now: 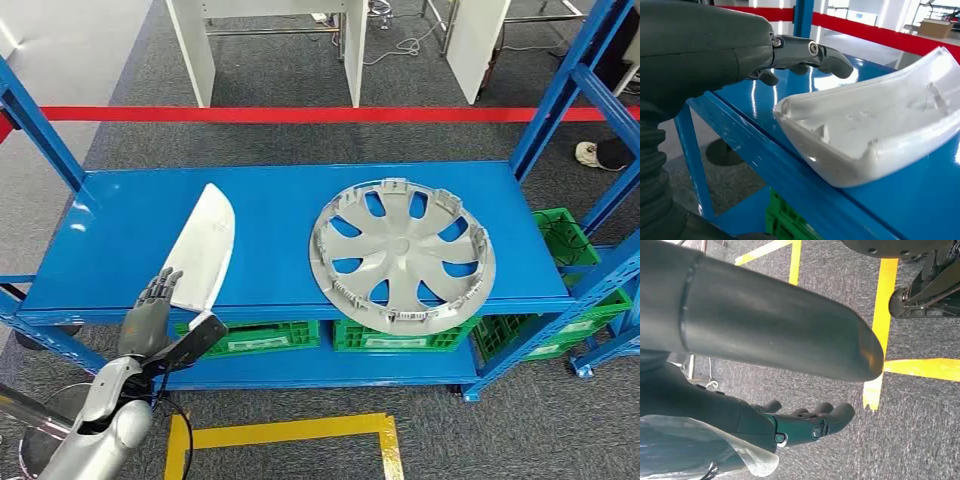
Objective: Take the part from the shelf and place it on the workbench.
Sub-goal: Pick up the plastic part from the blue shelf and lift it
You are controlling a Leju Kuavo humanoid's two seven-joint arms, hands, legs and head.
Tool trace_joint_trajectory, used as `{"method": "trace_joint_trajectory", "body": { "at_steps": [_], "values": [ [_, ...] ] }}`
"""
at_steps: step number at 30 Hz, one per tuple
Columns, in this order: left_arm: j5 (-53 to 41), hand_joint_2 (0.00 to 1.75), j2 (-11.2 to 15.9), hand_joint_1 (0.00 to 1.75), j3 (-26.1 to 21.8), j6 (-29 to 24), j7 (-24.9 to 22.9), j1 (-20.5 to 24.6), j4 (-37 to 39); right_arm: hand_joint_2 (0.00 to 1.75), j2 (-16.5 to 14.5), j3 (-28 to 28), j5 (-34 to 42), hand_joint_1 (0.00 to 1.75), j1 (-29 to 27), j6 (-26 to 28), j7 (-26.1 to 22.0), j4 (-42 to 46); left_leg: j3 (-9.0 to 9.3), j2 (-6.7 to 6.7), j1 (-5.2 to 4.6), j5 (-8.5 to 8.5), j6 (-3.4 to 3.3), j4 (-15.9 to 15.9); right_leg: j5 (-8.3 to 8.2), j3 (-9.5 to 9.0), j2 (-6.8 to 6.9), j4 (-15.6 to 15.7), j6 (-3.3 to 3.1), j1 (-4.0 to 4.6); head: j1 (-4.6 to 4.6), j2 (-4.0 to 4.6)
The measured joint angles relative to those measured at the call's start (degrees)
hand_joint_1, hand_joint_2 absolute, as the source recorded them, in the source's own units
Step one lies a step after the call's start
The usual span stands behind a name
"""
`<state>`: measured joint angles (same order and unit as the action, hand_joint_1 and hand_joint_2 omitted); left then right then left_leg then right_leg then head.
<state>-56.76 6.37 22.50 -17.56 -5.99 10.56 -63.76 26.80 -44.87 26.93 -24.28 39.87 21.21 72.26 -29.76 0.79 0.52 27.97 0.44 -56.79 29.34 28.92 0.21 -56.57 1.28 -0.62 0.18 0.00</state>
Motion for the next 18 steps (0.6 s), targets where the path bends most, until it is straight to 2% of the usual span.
{"method": "trace_joint_trajectory", "body": {
  "at_steps": [1, 5, 10, 18],
  "values": [
    [-0.31, 1.75, 0.03, 0.01, 0.09, 0.12, -0.09, 0.09, 0.12, 0.00, 0.04, 0.01, -0.04, 0.00, -0.04, 0.00, 0.01, 0.07, 0.00, 0.00, 0.00, 0.00, 0.00, 0.00, 0.00, 0.00, 0.00, 0.00, 0.00, 0.00, 0.00, 0.00],
    [-2.43, 1.75, 0.29, 1.75, 0.63, 0.88, -0.54, 0.85, 0.98, 0.00, 0.32, 0.05, -0.11, 0.00, -0.36, 0.00, 0.35, 0.49, 0.00, 0.00, 0.00, 0.00, 0.00, 0.00, 0.00, 0.00, 0.00, 0.00, 0.00, 0.00, -0.01, 0.00],
    [-6.27, 1.75, 0.94, 1.75, 1.67, 0.47, -1.18, 2.84, 1.97, 0.00, 0.52, 0.07, 0.12, 0.00, -0.80, 0.00, 0.73, 1.04, -0.02, 0.00, 0.00, 0.00, 0.00, 0.00, 0.00, 0.01, 0.01, 0.00, 0.00, 0.00, -0.01, 0.00],
    [-9.79, 1.75, 1.56, 1.75, 3.00, -0.89, -1.37, 5.61, 2.91, 0.00, 0.65, -0.65, 3.26, 0.00, 0.01, 0.00, -1.84, 0.88, -0.02, 0.00, 0.00, 0.00, 0.00, 0.00, 0.00, 0.00, 0.00, 0.00, 0.00, 0.00, 0.00, 0.00]
  ]
}}
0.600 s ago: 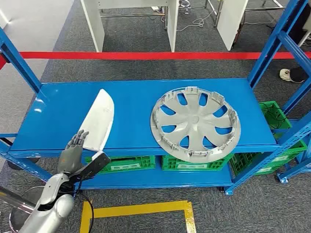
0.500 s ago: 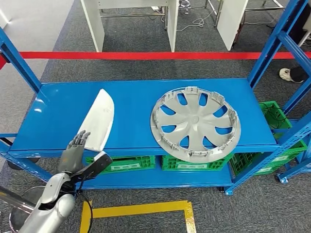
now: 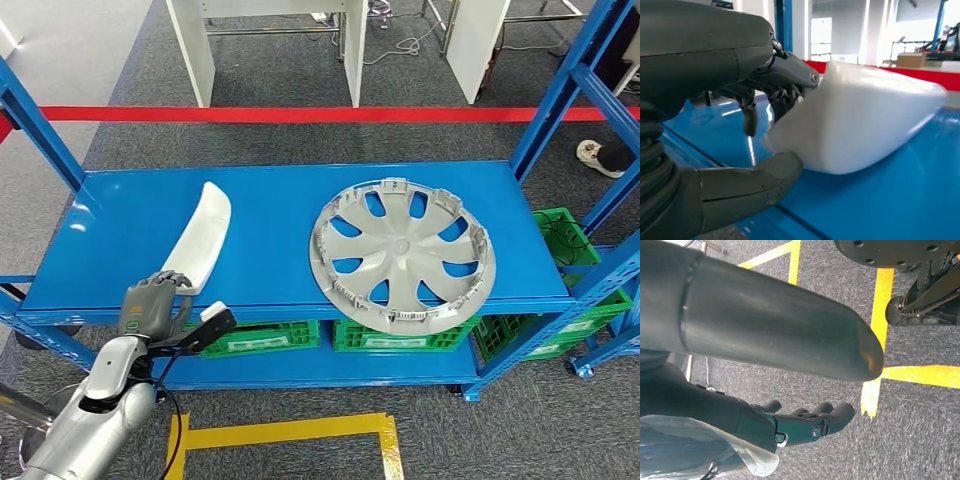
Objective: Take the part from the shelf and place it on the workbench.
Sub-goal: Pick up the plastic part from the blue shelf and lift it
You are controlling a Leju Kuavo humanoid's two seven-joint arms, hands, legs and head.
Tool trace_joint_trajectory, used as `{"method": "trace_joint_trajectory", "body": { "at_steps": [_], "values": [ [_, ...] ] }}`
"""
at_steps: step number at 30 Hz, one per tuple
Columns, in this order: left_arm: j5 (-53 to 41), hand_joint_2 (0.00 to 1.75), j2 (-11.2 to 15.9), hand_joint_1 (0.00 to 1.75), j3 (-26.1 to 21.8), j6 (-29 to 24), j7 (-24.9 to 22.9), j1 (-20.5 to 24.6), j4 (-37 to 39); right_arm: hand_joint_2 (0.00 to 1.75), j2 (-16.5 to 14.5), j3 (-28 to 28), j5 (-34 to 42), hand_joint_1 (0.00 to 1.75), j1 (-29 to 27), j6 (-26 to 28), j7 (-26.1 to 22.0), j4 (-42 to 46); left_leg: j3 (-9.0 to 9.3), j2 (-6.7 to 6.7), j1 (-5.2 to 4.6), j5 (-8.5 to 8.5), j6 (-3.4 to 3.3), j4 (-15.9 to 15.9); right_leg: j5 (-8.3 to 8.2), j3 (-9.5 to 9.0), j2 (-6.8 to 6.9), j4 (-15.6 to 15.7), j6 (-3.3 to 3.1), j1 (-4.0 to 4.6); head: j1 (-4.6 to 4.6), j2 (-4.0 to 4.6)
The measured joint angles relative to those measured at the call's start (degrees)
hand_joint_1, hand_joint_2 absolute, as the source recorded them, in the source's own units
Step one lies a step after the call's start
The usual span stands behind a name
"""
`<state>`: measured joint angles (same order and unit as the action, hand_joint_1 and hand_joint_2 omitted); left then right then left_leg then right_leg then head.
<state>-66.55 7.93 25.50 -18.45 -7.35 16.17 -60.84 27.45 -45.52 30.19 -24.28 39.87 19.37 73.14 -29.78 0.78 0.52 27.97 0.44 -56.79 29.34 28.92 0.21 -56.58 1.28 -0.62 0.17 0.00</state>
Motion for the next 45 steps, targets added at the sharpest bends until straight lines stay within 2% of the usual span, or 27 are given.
{"method": "trace_joint_trajectory", "body": {
  "at_steps": [18, 31, 45],
  "values": [
    [-5.67, 1.75, 0.42, 1.75, 1.86, -7.04, -1.04, 2.51, 1.17, 0.00, 1.55, -2.59, 2.72, 0.00, 1.11, 0.00, -2.49, -0.20, -0.04, 0.00, 0.00, 0.00, 0.00, 0.00, 0.00, 0.03, -0.01, 0.00, 0.00, 0.00, -0.01, 0.01],
    [-16.89, 1.75, 4.40, 1.75, 4.28, -9.21, -2.98, 6.09, -4.67, 0.00, 2.18, -9.97, 11.99, 0.00, 6.69, 0.00, -9.84, -4.78, -0.03, 0.00, 0.01, -0.01, -0.01, -0.01, -0.01, 0.04, -0.01, -0.01, -0.01, 0.01, -0.01, 0.01],
    [-18.44, 1.75, 7.41, 1.75, 6.25, -9.04, -3.76, 7.34, -11.50, 0.00, 2.28, -15.20, 16.61, 0.00, 9.78, 0.01, -13.23, -7.93, -0.04, 0.00, 0.00, -0.01, -0.01, -0.01, -0.02, 0.04, -0.01, -0.01, -0.01, 0.01, -0.01, 0.00]
  ]
}}
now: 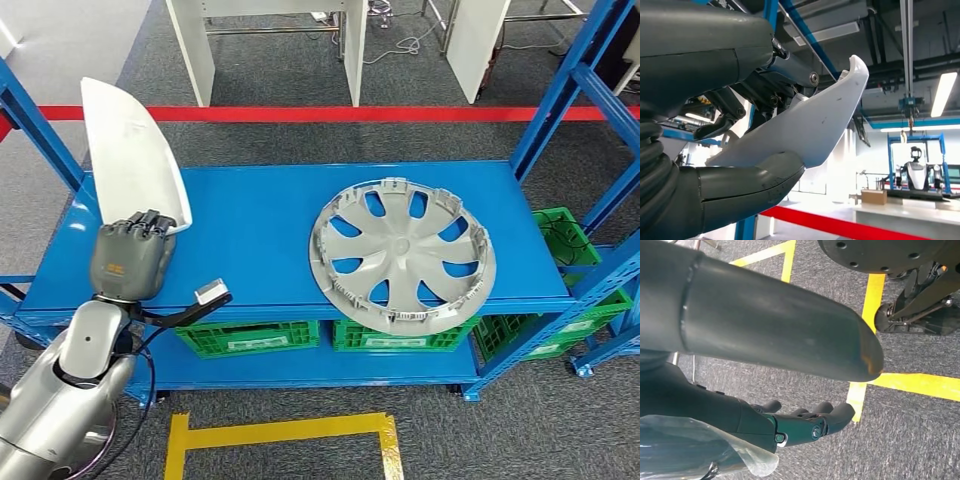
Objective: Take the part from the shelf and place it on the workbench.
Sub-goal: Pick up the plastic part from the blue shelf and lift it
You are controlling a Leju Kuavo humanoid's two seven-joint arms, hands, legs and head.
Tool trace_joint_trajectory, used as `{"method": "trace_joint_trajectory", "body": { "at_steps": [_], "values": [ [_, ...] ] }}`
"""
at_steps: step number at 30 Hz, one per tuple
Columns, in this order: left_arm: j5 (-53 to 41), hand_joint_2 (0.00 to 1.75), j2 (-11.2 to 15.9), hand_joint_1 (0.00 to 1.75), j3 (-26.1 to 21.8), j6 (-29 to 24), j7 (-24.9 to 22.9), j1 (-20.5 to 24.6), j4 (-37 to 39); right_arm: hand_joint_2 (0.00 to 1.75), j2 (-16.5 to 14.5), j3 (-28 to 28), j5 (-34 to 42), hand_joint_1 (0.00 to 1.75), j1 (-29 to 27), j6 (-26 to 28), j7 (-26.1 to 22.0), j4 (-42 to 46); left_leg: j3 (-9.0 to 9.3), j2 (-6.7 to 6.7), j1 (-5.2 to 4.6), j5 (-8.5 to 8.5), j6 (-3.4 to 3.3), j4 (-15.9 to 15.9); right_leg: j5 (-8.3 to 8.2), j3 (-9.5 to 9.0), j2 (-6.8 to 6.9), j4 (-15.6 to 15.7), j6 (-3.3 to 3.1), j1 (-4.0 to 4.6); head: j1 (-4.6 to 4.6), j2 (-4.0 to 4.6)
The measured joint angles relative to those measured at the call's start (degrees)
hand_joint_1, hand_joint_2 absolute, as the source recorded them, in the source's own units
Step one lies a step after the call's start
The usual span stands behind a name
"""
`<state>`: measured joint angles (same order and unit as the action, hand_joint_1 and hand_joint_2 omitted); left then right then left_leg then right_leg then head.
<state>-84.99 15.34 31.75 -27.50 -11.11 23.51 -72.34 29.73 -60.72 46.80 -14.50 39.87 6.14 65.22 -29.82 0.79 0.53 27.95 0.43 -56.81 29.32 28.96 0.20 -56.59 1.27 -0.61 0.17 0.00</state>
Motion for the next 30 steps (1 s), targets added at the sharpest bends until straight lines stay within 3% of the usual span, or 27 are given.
{"method": "trace_joint_trajectory", "body": {
  "at_steps": [9, 21, 27, 30],
  "values": [
    [3.75, 1.75, 0.63, 1.75, 0.09, 1.60, 0.36, -0.01, -1.69, 0.00, 0.00, -0.60, 0.36, 0.00, 0.45, 0.02, -0.48, -0.70, -0.01, 0.00, 0.00, -0.01, -0.01, 0.00, 0.00, -0.01, 0.00, 0.00, 0.00, 0.00, 0.01, 0.00],
    [3.62, 1.75, 4.18, 1.75, 0.44, 1.43, 0.34, -0.99, -4.36, 0.00, -0.08, -1.85, 0.25, 0.00, 1.57, -0.01, -0.98, -1.73, -0.11, 0.00, -0.09, 0.06, -0.10, -0.24, -0.06, 0.01, 0.00, 0.01, 0.09, -0.10, -0.01, 0.00],
    [2.45, 1.75, 7.94, 1.75, -1.18, 0.13, 0.26, -3.66, -6.58, 0.00, -0.71, -3.57, 0.51, 0.00, 3.06, -0.01, -1.35, -2.91, -0.49, 0.00, -0.17, 0.31, -0.65, -0.80, -0.17, 0.06, 0.04, 0.05, 0.46, -0.16, -0.01, 0.00],
    [1.94, 1.75, 9.85, 1.75, -2.18, -0.13, 0.27, -4.87, -8.25, 0.00, -0.89, -4.31, 0.71, 0.00, 3.81, 0.01, -1.63, -3.52, -0.19, 0.15, 0.09, -0.50, -1.54, 0.21, 0.24, 0.33, -0.01, -0.05, 1.06, -0.20, 0.01, 0.00]
  ]
}}
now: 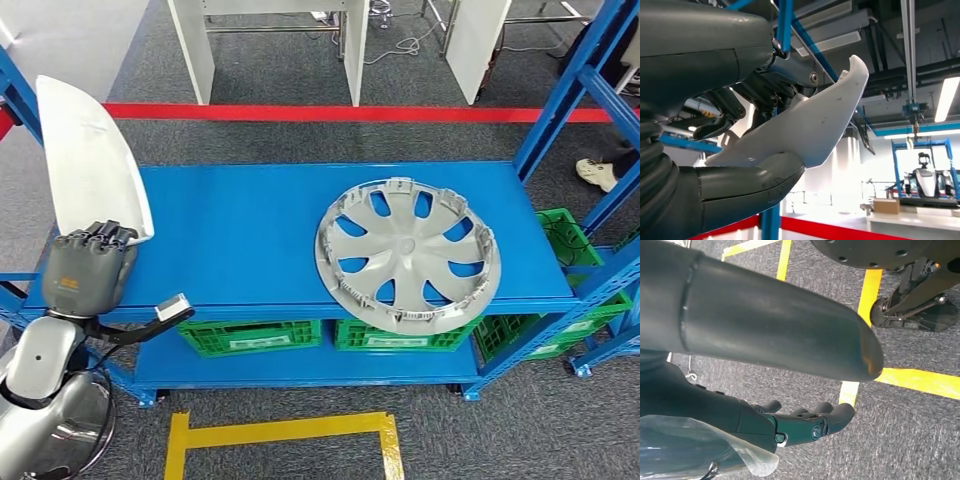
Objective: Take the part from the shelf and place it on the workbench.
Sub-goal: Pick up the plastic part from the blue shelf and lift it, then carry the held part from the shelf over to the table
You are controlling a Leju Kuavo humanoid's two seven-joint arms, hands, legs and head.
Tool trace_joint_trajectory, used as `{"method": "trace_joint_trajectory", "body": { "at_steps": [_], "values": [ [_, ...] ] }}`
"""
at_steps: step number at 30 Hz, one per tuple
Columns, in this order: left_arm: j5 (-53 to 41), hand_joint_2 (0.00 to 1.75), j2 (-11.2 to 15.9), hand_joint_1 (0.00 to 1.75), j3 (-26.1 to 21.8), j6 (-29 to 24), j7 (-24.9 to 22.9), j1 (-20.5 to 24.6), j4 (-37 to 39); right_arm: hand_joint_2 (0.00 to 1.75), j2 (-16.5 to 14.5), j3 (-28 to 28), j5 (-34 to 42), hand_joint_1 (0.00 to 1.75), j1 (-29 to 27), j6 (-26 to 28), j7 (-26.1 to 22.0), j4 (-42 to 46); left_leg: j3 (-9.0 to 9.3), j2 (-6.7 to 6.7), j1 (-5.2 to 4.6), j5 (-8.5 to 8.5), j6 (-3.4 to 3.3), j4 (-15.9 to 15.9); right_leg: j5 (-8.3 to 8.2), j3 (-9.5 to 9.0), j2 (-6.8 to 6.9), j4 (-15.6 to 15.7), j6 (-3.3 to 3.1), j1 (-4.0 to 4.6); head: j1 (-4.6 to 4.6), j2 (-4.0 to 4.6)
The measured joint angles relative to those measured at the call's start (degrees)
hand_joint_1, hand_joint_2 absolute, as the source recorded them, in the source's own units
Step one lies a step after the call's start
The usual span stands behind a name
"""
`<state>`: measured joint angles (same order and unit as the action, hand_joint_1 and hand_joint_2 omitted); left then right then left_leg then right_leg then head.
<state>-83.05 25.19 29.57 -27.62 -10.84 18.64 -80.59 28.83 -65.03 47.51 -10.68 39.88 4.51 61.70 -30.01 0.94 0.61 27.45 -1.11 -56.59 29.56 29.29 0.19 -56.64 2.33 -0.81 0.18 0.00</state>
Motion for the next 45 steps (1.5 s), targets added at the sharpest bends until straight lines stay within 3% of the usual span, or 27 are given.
{"method": "trace_joint_trajectory", "body": {
  "at_steps": [2, 4, 5, 6, 7, 10, 12, 15, 17, 20, 21, 22, 24, 26, 28, 30, 31, 32, 34, 35, 36, 37, 38, 40, 42, 43, 45],
  "values": [
    [-0.17, 1.75, 0.81, 1.75, -0.53, -0.17, 0.00, -0.55, -0.91, 0.00, -0.08, -0.38, 0.11, 0.00, 0.40, 0.00, -0.10, -0.44, 0.22, 0.17, 0.33, -0.89, -0.75, 0.92, 2.60, 1.84, -0.09, -3.64, 0.33, 0.01, 0.21, 0.00],
    [-0.48, 1.75, 1.44, 1.75, -1.00, -0.30, -0.02, -1.41, -1.44, 0.00, -0.21, -0.86, 0.20, 0.00, 0.85, -0.01, -0.21, -1.02, -0.18, 0.20, 0.29, -1.09, -0.99, 0.87, 6.22, 5.52, -0.13, -11.38, 0.64, -0.06, 0.43, 0.00],
    [-0.70, 1.75, 1.77, 1.75, -1.20, -0.36, -0.03, -2.05, -1.64, 0.00, -0.30, -1.14, 0.28, 0.00, 1.09, -0.01, -0.28, -1.39, -0.35, 0.22, 0.29, -1.08, -0.97, 0.72, 7.06, 7.13, -0.12, -14.63, 0.81, -0.14, 0.48, 0.00],
    [-0.95, 1.75, 2.13, 1.75, -1.39, -0.46, -0.04, -2.75, -1.81, 0.00, -0.41, -1.42, 0.38, 0.00, 1.31, -0.01, -0.36, -1.78, -0.49, 0.24, 0.31, -1.05, -0.92, 0.55, 6.72, 7.89, -0.11, -16.01, 0.97, -0.24, 0.48, 0.00],
    [-1.14, 1.75, 2.48, 1.75, -1.58, -0.59, -0.06, -3.37, -2.01, 0.00, -0.54, -1.66, 0.51, 0.00, 1.49, -0.01, -0.43, -2.18, -0.59, 0.25, 0.39, -0.98, -0.81, 0.32, 5.21, 7.57, -0.09, -15.04, 1.10, -0.38, 0.47, 0.00],
    [-1.33, 1.75, 3.44, 1.75, -2.35, -1.02, -0.14, -4.50, -2.62, 0.00, -0.93, -2.13, 0.75, 0.00, 1.95, -0.01, -0.54, -3.18, -1.06, 0.10, 0.64, -0.52, 0.15, -0.80, -0.17, 2.85, -0.21, -5.08, 1.46, -0.78, 0.56, 0.00],
    [-1.42, 1.75, 4.11, 1.75, -2.83, -1.35, -0.20, -4.97, -3.13, 0.00, -1.32, -2.48, 0.72, 0.00, 2.52, 0.04, -0.56, -3.92, -1.73, -0.10, 0.49, -0.57, 1.09, -1.59, -0.56, 1.56, -0.52, -2.42, 1.04, -0.68, 0.75, 0.00],
    [-2.01, 1.75, 5.24, 1.75, -3.86, -1.83, -0.46, -6.59, -4.32, 0.00, -2.53, -2.90, -2.30, 0.00, 3.56, 0.08, -0.08, -6.61, -2.50, -0.21, 0.54, -0.59, 2.18, -2.13, -0.82, 2.46, -0.71, -2.42, -0.60, -0.61, 0.78, 0.00],
    [-2.68, 1.75, 6.15, 1.75, -5.06, -2.06, -0.83, -8.32, -5.42, 0.00, -4.28, -2.34, -9.18, 0.00, 4.19, 0.09, 0.90, -10.35, -3.76, -0.25, 0.64, 2.45, 2.59, -5.20, -1.56, 3.35, -0.64, -2.28, -1.75, -0.60, 0.57, 0.00],
    [-3.70, 1.75, 7.34, 1.75, -7.92, -2.11, -1.33, -11.95, -7.75, 0.00, -8.29, 1.75, -24.77, 0.00, 4.97, 0.11, 2.74, -17.75, -6.96, -0.30, 0.50, 9.10, 2.69, -15.66, -2.80, 5.00, -0.64, -2.32, -2.67, -0.03, 0.27, 0.00],
    [-3.86, 1.75, 7.57, 1.75, -8.88, -2.10, -1.45, -13.14, -8.48, 0.00, -9.58, 3.63, -28.91, 0.00, 5.16, 0.11, 3.23, -19.95, -7.27, -0.32, 0.39, 9.84, 2.52, -17.77, -3.21, 5.55, -0.65, -2.35, -2.79, 0.21, 0.27, 0.00],
    [-3.98, 1.75, 7.79, 1.75, -9.84, -2.10, -1.53, -14.25, -9.23, 0.00, -10.83, 5.60, -32.10, 0.00, 5.38, 0.12, 3.73, -22.09, -6.55, -0.33, 0.21, 9.37, 2.16, -17.85, -3.66, 6.16, -0.65, -2.37, -2.87, 0.49, 0.26, 0.00],
    [-4.15, 1.75, 8.13, 1.75, -11.47, -2.07, -1.59, -15.70, -10.55, 0.00, -12.67, 8.84, -35.71, 0.00, 5.59, 0.13, 4.92, -25.14, -2.14, -0.36, -0.40, 6.15, 0.93, -11.65, -4.56, 7.15, -0.50, -2.38, -2.95, 1.00, 0.27, 0.00],
    [-4.32, 1.75, 8.51, 1.75, -13.01, -2.04, -1.52, -16.71, -11.84, 0.00, -14.08, 11.79, -38.86, 0.00, 5.46, 0.14, 6.44, -26.98, 2.86, -0.35, -1.08, 4.57, -0.39, -3.55, -5.49, 7.81, -0.21, -2.33, -2.88, 1.30, 0.36, 0.00],
    [-4.41, 1.75, 8.78, 1.75, -14.35, -2.03, -1.44, -17.49, -12.86, 0.00, -14.98, 14.53, -41.10, 0.00, 5.19, 0.14, 7.64, -27.99, 4.41, -0.35, -1.62, 4.53, -0.69, -0.14, -6.52, 8.04, 0.05, -2.05, -2.44, 1.09, 0.28, 0.00],
    [-4.48, 1.75, 8.86, 1.75, -15.23, -2.02, -1.41, -18.02, -13.57, 0.00, -15.45, 16.68, -42.04, 0.00, 4.84, 0.15, 8.23, -28.71, 3.75, -0.29, -1.70, 3.20, -0.64, 0.62, -7.27, 8.22, 0.09, -1.66, -1.71, 0.92, 0.09, 0.00],
    [-4.51, 1.75, 8.88, 1.75, -15.45, -2.02, -1.38, -18.16, -13.83, 0.00, -15.69, 17.43, -42.25, 0.00, 4.63, 0.15, 8.37, -28.96, 3.23, -0.22, -1.56, 2.43, -0.86, 0.93, -6.44, 8.59, 0.03, -2.02, -1.38, 0.91, 0.10, 0.00],
    [-4.54, 1.75, 8.85, 1.75, -15.58, -2.02, -1.34, -18.33, -14.06, 0.00, -15.91, 18.03, -42.51, 0.00, 4.43, 0.16, 8.63, -29.14, 2.56, -0.15, -1.35, 1.61, -1.10, 1.22, -4.45, 9.21, -0.05, -3.33, -1.07, 0.89, 0.17, 0.00],
    [-4.68, 1.75, 8.75, 1.75, -15.83, -2.04, -1.17, -18.72, -14.39, 0.00, -16.23, 19.13, -43.24, 0.00, 4.01, 0.13, 9.75, -29.26, 0.90, -0.08, -1.20, 0.17, -1.41, 1.30, 1.60, 10.92, -0.13, -9.35, -0.55, 0.64, 0.33, 0.01],
    [-4.77, 1.75, 8.67, 1.75, -15.99, -2.08, -1.09, -18.96, -14.49, 0.00, -16.30, 19.75, -43.60, 0.00, 3.77, 0.08, 10.56, -29.20, 0.00, -0.08, -1.18, -0.52, -1.39, 1.25, 3.87, 11.61, -0.13, -13.11, -0.27, 0.51, 0.37, 0.01],
    [-4.85, 1.75, 8.56, 1.75, -16.17, -2.12, -1.00, -19.22, -14.56, 0.00, -16.31, 20.39, -43.83, 0.00, 3.48, -0.01, 11.33, -29.06, -0.93, -0.08, -1.16, -1.23, -1.30, 1.17, 4.71, 11.81, -0.12, -16.14, -0.03, 0.39, 0.37, 0.01],
    [-4.90, 1.75, 8.47, 1.75, -16.38, -2.17, -0.91, -19.46, -14.62, 0.00, -16.31, 21.07, -43.94, 0.00, 3.13, -0.11, 11.98, -28.84, -1.90, -0.07, -1.10, -1.90, -1.16, 1.04, 4.18, 11.28, -0.11, -17.70, 0.20, 0.29, 0.38, 0.01],
    [-4.91, 1.75, 8.39, 1.75, -16.57, -2.24, -0.86, -19.70, -14.68, 0.00, -16.31, 21.67, -44.04, 0.00, 2.76, -0.25, 12.50, -28.53, -2.81, -0.07, -1.01, -2.50, -0.95, 0.85, 2.64, 9.73, -0.11, -17.13, 0.35, 0.20, 0.38, 0.00],
    [-4.91, 1.75, 8.35, 1.75, -17.06, -2.42, -0.69, -20.13, -14.97, 0.00, -16.31, 22.78, -44.48, 0.00, 2.08, -0.68, 13.46, -27.56, -4.42, -0.07, -0.86, -3.45, -0.39, 0.19, 0.36, 3.84, -0.12, -10.46, 0.49, 0.05, 0.40, 0.00],
    [-4.90, 1.75, 8.39, 1.75, -17.77, -2.87, -0.52, -20.49, -15.46, 0.00, -16.31, 23.83, -45.34, 0.00, 1.58, -1.29, 14.39, -26.36, -5.46, -0.03, -0.89, -4.19, 0.24, -0.60, 1.41, -1.92, -0.26, -2.31, 0.21, 0.11, 0.45, 0.00],
    [-4.90, 1.75, 8.41, 1.75, -18.10, -3.13, -0.45, -20.64, -15.69, 0.00, -16.31, 24.25, -45.79, 0.00, 1.37, -1.59, 14.75, -25.84, -5.72, 0.00, -0.93, -4.58, 0.54, -0.80, 2.27, -3.13, -0.31, -0.10, -0.07, 0.21, 0.49, 0.00],
    [-4.92, 1.75, 8.42, 1.75, -18.55, -3.56, -0.32, -20.90, -15.93, 0.00, -16.32, 24.91, -46.54, 0.00, 0.87, -2.11, 15.31, -25.11, -5.96, -0.04, -0.83, -5.21, 1.18, -0.91, 2.26, -2.90, -0.18, 0.80, -0.94, 0.30, 0.53, 0.00]
  ]
}}
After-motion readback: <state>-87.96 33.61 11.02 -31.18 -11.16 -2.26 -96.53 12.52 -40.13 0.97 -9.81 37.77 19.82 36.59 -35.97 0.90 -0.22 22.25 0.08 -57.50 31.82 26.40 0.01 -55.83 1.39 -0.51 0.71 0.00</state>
